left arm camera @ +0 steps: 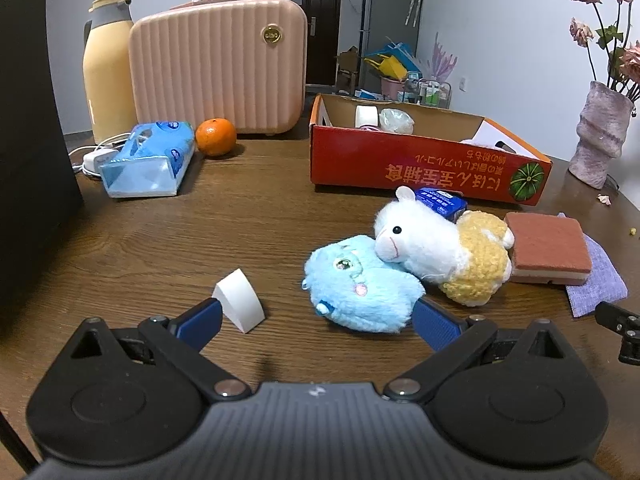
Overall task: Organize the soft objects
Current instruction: 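Lower the right tool onto the lavender drawstring pouch and close it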
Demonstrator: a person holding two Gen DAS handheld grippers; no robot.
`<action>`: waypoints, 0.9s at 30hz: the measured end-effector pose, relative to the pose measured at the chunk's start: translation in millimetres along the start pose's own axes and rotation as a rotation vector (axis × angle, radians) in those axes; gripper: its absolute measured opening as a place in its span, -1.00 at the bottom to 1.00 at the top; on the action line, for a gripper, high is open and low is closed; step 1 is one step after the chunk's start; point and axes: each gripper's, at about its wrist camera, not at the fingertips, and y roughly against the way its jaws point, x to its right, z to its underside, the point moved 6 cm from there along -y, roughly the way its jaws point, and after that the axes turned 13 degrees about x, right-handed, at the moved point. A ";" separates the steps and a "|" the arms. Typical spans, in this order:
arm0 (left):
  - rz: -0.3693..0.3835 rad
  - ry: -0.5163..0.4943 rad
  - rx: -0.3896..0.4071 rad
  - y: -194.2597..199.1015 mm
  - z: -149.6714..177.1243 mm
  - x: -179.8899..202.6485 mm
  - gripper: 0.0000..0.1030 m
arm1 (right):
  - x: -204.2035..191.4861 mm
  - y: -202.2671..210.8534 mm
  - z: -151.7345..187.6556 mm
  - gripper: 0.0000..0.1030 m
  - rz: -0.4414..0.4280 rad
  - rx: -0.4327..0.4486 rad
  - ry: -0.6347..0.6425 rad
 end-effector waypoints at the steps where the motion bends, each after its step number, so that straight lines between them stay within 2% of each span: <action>1: 0.002 0.003 0.000 -1.0 0.7 -0.6 1.00 | 1.9 -4.0 0.8 1.00 0.003 -0.004 0.007; 10: 0.013 0.034 -0.001 -7.4 4.8 -5.6 1.00 | 15.5 -56.2 7.5 1.00 -0.015 -0.065 0.013; 14: 0.026 0.038 0.002 -8.1 6.0 -4.6 1.00 | 19.7 -72.9 13.8 1.00 -0.044 -0.090 -0.006; 18: 0.048 0.049 0.002 -8.0 7.1 -3.8 1.00 | 24.4 -80.5 14.5 0.93 -0.088 -0.078 -0.040; 24: 0.048 0.055 -0.006 -10.3 9.4 -4.6 1.00 | 22.8 -79.3 14.4 0.58 -0.141 -0.056 -0.073; 27: 0.049 0.058 -0.007 -9.9 10.0 -4.8 1.00 | 20.7 -75.4 13.7 0.29 -0.150 -0.039 -0.072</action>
